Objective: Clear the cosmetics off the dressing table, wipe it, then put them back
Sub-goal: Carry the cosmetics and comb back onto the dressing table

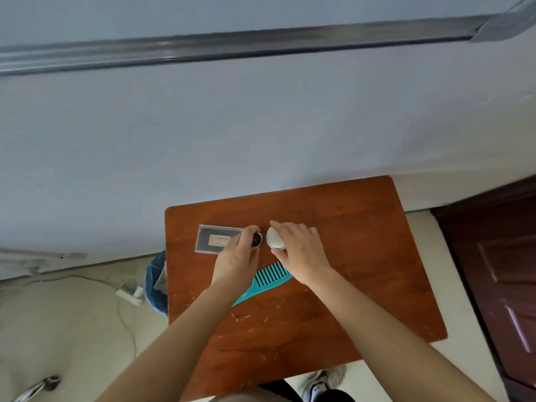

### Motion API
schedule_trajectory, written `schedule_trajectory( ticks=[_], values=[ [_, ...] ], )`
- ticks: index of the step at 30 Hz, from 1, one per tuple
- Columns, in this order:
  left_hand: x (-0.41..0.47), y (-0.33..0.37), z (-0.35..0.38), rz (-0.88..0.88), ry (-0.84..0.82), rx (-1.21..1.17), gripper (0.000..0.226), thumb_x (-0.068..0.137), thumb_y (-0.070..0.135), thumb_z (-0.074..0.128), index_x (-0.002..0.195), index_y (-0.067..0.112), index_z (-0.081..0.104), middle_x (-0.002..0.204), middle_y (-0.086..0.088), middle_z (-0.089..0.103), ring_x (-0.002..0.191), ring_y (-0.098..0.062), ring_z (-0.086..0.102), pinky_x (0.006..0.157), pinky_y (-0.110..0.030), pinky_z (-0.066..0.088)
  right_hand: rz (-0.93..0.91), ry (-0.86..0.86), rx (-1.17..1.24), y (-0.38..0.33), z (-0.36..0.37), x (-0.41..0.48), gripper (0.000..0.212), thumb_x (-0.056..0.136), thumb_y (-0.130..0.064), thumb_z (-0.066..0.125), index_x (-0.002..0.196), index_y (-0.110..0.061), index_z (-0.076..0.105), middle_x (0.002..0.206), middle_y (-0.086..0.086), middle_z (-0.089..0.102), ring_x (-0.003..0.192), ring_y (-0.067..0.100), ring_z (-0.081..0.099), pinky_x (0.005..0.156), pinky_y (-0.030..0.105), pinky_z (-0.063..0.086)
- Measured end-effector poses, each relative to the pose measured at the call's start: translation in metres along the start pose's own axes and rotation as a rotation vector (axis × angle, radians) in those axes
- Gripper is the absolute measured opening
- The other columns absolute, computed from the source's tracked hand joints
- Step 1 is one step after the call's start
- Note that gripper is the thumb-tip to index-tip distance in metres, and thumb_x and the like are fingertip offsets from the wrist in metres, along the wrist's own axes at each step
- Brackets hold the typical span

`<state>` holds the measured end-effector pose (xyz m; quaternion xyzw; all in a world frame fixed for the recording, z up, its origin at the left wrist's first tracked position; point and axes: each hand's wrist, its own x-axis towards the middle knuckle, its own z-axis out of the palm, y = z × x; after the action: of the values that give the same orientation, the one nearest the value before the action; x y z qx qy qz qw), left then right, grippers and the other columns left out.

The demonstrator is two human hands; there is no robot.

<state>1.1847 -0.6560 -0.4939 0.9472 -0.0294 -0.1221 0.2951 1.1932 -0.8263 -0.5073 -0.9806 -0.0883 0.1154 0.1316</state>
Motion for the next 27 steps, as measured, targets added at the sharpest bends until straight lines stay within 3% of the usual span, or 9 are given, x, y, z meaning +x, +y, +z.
schedule_trajectory(
  ticks=[3,5,12,15,18,20,24,26,27],
  values=[
    [0.006,-0.002,-0.006,-0.029,-0.01,-0.078,0.038,0.096,0.029,0.06,0.121,0.039,0.033,0.115,0.005,0.065,0.084,-0.012,0.068,0.066,-0.021,0.059,0.036,0.044,0.11,0.001,-0.005,-0.001,0.063,0.09,-0.043,0.067,0.145,-0.031,0.039,0.14,-0.005,0.054,0.122,0.015,0.053,0.105,0.034,0.039],
    [0.008,0.0,-0.013,-0.046,0.0,-0.109,0.035,0.096,0.033,0.057,0.121,0.04,0.032,0.111,0.008,0.064,0.079,-0.01,0.067,0.065,-0.021,0.059,0.103,0.138,0.196,0.006,-0.02,-0.004,0.06,0.092,-0.042,0.065,0.145,-0.03,0.039,0.139,-0.006,0.054,0.121,0.014,0.053,0.102,0.031,0.042],
    [0.014,0.07,-0.032,-0.011,0.175,-0.201,0.049,0.092,0.023,0.064,0.106,0.052,0.027,0.085,0.024,0.055,0.061,-0.003,0.058,0.045,-0.01,0.041,0.282,0.446,0.315,0.062,-0.09,-0.053,0.062,0.095,-0.034,0.063,0.148,-0.03,0.031,0.135,-0.002,0.047,0.12,0.012,0.049,0.093,0.022,0.042],
    [0.009,0.135,-0.028,0.155,0.162,-0.242,0.036,0.093,0.028,0.063,0.107,0.044,0.033,0.088,0.018,0.062,0.067,-0.006,0.064,0.055,-0.02,0.051,0.343,0.527,0.351,0.094,-0.113,-0.11,0.059,0.097,-0.033,0.061,0.147,-0.033,0.032,0.136,-0.005,0.039,0.118,0.009,0.048,0.093,0.021,0.045],
    [-0.013,0.206,-0.016,0.372,0.128,-0.295,0.029,0.095,0.034,0.06,0.11,0.045,0.038,0.087,0.022,0.062,0.074,-0.001,0.064,0.06,-0.022,0.052,0.439,0.64,0.378,0.126,-0.128,-0.185,0.052,0.097,-0.034,0.059,0.143,-0.037,0.035,0.137,-0.011,0.036,0.111,0.0,0.044,0.091,0.02,0.045],
    [-0.038,0.255,-0.002,0.497,0.087,-0.316,0.032,0.093,0.03,0.06,0.108,0.048,0.038,0.085,0.025,0.061,0.076,0.004,0.062,0.059,-0.019,0.048,0.488,0.721,0.376,0.148,-0.138,-0.245,0.049,0.097,-0.034,0.058,0.142,-0.039,0.037,0.135,-0.015,0.035,0.107,-0.005,0.04,0.088,0.019,0.043],
    [-0.112,0.352,0.038,0.74,-0.023,-0.35,0.033,0.094,0.035,0.06,0.105,0.056,0.036,0.087,0.029,0.062,0.085,0.014,0.06,0.058,-0.004,0.042,0.598,0.892,0.344,0.19,-0.15,-0.384,0.053,0.096,-0.026,0.06,0.143,-0.037,0.038,0.135,-0.015,0.035,0.108,0.002,0.047,0.089,0.026,0.05],
    [-0.155,0.399,0.066,0.846,-0.092,-0.37,0.028,0.095,0.037,0.06,0.107,0.052,0.04,0.092,0.027,0.062,0.088,0.013,0.06,0.064,-0.01,0.046,0.679,0.982,0.31,0.209,-0.151,-0.458,0.058,0.095,-0.021,0.062,0.144,-0.039,0.037,0.136,-0.016,0.036,0.11,0.003,0.048,0.087,0.026,0.051],
    [-0.177,0.422,0.083,0.894,-0.132,-0.371,0.028,0.094,0.035,0.061,0.109,0.048,0.041,0.093,0.024,0.062,0.088,0.011,0.061,0.066,-0.019,0.051,0.719,1.027,0.291,0.217,-0.15,-0.494,0.06,0.094,-0.02,0.063,0.144,-0.039,0.036,0.136,-0.016,0.037,0.11,0.002,0.048,0.085,0.027,0.052]
  ],
)
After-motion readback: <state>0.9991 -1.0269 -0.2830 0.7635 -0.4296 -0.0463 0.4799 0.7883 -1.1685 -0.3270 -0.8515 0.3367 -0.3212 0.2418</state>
